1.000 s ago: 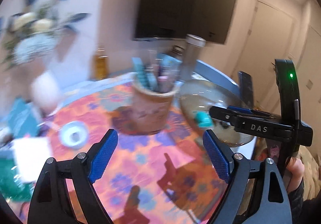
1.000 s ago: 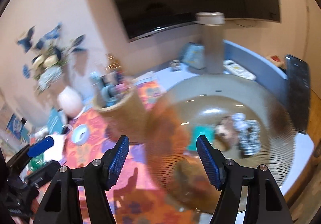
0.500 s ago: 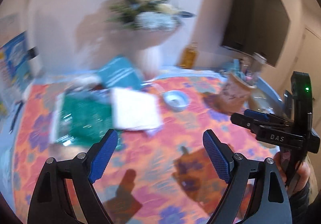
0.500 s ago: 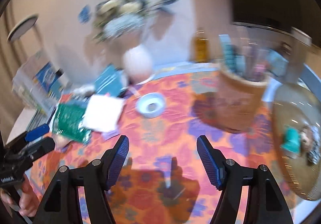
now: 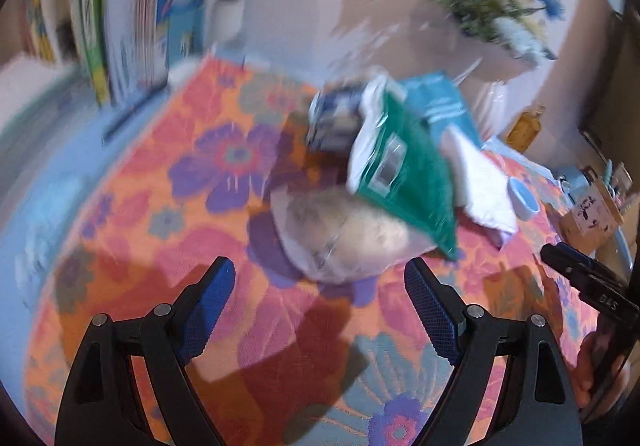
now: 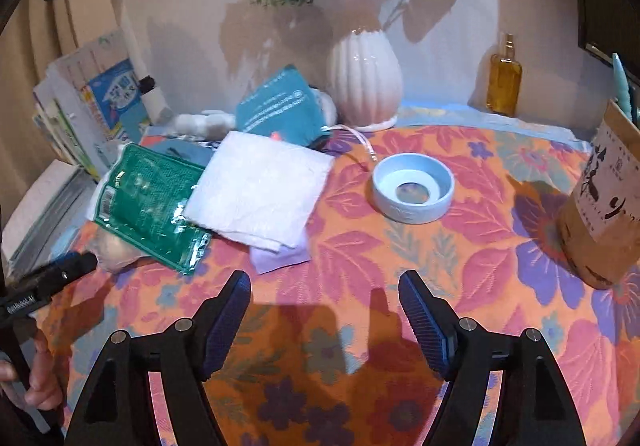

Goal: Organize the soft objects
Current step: 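Bring both open tools back over the table items, then grasp white plastic bag with left tool while right tool grasps light-blue ring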

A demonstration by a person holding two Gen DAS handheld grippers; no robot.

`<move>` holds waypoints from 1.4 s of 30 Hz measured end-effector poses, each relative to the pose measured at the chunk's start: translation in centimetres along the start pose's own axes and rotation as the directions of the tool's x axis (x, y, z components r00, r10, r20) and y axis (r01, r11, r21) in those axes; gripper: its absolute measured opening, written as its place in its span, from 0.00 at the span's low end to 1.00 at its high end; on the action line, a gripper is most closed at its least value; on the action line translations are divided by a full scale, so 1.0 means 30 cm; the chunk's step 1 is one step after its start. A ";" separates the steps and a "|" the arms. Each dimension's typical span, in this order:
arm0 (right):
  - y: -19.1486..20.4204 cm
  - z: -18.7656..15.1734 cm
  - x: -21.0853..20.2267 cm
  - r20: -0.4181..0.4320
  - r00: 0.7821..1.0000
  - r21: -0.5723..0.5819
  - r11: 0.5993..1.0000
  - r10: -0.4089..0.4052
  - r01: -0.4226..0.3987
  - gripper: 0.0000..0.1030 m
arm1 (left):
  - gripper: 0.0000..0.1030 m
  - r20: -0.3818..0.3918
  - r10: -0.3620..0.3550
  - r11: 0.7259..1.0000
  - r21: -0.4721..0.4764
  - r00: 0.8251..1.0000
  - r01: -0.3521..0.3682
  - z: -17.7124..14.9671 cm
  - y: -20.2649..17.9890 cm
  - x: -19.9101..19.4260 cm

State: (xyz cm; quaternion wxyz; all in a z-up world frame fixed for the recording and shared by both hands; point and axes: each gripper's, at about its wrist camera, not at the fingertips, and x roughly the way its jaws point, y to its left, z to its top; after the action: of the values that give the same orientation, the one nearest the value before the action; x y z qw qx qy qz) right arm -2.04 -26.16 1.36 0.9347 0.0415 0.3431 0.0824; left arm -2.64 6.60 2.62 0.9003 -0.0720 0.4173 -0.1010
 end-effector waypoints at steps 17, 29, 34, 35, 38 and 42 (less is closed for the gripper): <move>-0.152 -0.015 0.012 -0.027 1.000 0.225 0.974 -0.003 0.009 0.84 | 0.83 0.017 -0.007 0.997 -0.076 1.000 0.008 0.007 0.057 -0.021; -0.223 0.146 0.172 -0.157 0.975 0.183 0.966 -0.157 0.185 0.84 | 0.83 -0.063 -0.009 0.960 0.280 0.998 0.026 0.080 -0.052 0.093; -0.181 0.200 0.248 -0.165 0.952 0.073 0.959 -0.260 0.274 0.84 | 0.83 -0.070 0.014 0.946 0.323 0.997 0.010 0.076 -0.082 0.117; -0.178 0.210 0.257 -0.162 0.950 0.071 0.957 -0.267 0.281 0.84 | 0.83 -0.063 0.020 0.943 0.331 0.998 0.002 0.074 -0.091 0.117; -0.174 0.229 0.276 -0.154 0.946 0.075 0.951 -0.285 0.298 0.80 | 0.80 -0.047 0.031 0.931 0.365 0.998 -0.012 0.062 -0.113 0.114; -0.165 0.237 0.288 -0.137 0.953 0.072 0.957 -0.271 0.282 0.65 | 0.51 -0.019 0.036 0.914 0.404 0.999 -0.025 0.044 -0.137 0.103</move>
State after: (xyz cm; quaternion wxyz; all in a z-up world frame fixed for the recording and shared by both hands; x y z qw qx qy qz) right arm 9.68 -29.61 0.62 0.9109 0.0300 0.4069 -0.0623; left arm -0.18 1.91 2.06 0.8918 0.1231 0.4001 -0.1719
